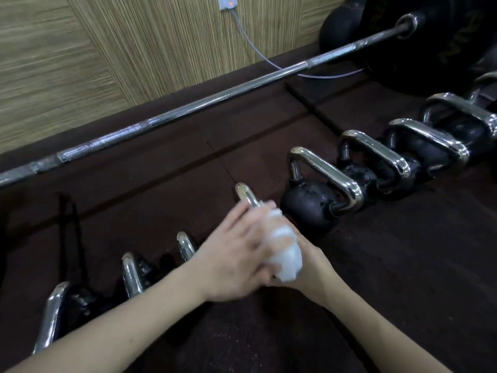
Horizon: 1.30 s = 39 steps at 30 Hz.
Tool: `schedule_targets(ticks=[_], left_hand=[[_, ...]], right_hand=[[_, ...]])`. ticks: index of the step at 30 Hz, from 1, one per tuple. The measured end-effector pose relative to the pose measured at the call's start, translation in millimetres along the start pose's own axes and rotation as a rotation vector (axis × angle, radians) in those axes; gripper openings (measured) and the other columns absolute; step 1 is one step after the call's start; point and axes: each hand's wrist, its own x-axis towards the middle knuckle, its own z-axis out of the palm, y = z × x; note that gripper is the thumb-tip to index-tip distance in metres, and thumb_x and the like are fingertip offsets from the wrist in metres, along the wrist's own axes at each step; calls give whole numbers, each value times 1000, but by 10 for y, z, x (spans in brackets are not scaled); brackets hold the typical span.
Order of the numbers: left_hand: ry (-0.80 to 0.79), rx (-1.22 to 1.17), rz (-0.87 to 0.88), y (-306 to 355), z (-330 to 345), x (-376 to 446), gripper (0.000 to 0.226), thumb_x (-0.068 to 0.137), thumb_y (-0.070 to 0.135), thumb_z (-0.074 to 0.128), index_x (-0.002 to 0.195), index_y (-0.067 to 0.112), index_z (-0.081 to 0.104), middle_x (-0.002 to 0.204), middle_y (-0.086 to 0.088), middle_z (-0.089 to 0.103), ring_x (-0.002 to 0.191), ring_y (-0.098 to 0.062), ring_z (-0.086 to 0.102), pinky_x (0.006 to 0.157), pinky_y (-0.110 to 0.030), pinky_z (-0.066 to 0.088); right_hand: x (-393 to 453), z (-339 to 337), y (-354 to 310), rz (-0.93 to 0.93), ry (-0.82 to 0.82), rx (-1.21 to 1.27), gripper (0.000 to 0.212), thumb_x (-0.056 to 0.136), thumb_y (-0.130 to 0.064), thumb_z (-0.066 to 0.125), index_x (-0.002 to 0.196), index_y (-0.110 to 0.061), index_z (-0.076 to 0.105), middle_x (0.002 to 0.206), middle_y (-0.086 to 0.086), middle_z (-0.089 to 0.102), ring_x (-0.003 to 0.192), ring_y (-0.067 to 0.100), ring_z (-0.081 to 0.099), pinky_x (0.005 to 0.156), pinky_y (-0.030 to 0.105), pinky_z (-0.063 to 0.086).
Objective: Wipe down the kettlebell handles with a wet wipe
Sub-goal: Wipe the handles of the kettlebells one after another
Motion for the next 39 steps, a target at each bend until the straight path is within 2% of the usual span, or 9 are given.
schedule_targets(ticks=[3,9,13,16,19,29,33,37,39], left_hand=[[107,-287,-381,-214,-96,249,41,109,33,32,128,16,64,134,0,58,140,-23,44,121,-45,31],[380,-1038,-1099,65,-147,505,31,109,29,38,135,36,53,142,16,48,133,5,44,118,-31,35],[220,-498,-672,439,-119,327,43,107,23,31,146,19,50,160,-1,37,159,-21,16,129,-45,14],[7,-34,-265,475,-76,264,40,101,26,43,129,11,67,139,-6,61,151,-28,36,127,-54,19],[-69,46,-68,294,-100,231,33,94,26,53,116,11,73,122,-7,69,136,-29,54,125,-54,25],[41,-485,-573,-411,-181,375,44,109,27,24,128,25,64,129,16,59,140,-1,41,126,-46,20],[-56,-126,-112,-23,-223,208,43,102,24,38,134,9,63,140,-6,60,150,-29,37,125,-51,22],[-152,86,222,148,-246,46,49,97,27,53,144,14,58,152,-5,53,154,-29,34,125,-51,23],[-140,115,223,27,-232,45,51,99,30,52,147,14,55,156,-6,51,154,-29,34,124,-52,25]], right_hand=[[-6,-12,29,59,-22,-41,129,49,-43,100,156,-45,29,166,-20,22,151,-6,19,122,25,28],[4,-30,-24,87,10,-99,132,47,-47,99,156,-50,24,163,-29,15,147,-13,19,114,13,26],[8,27,64,105,15,-43,113,50,-50,97,149,-40,43,151,-24,44,138,-9,40,106,10,37],[4,54,62,148,20,-123,76,71,-48,84,137,-23,56,127,-21,53,119,-5,49,101,16,46],[-24,10,7,113,20,6,94,66,-48,86,148,-40,42,150,-18,49,138,0,46,108,27,48],[-21,-37,-56,117,-10,-88,134,49,-45,100,157,-50,21,163,-31,13,149,-11,17,122,21,27],[-39,-14,-61,152,-3,-54,126,55,-38,98,154,-50,22,161,-21,32,148,-5,27,119,26,35],[-28,-12,-97,184,20,13,76,91,-6,71,151,-36,33,157,-18,29,151,8,28,125,28,25],[-23,4,-87,176,13,-48,94,83,-10,82,149,-41,23,154,-23,24,151,3,25,119,17,23]])
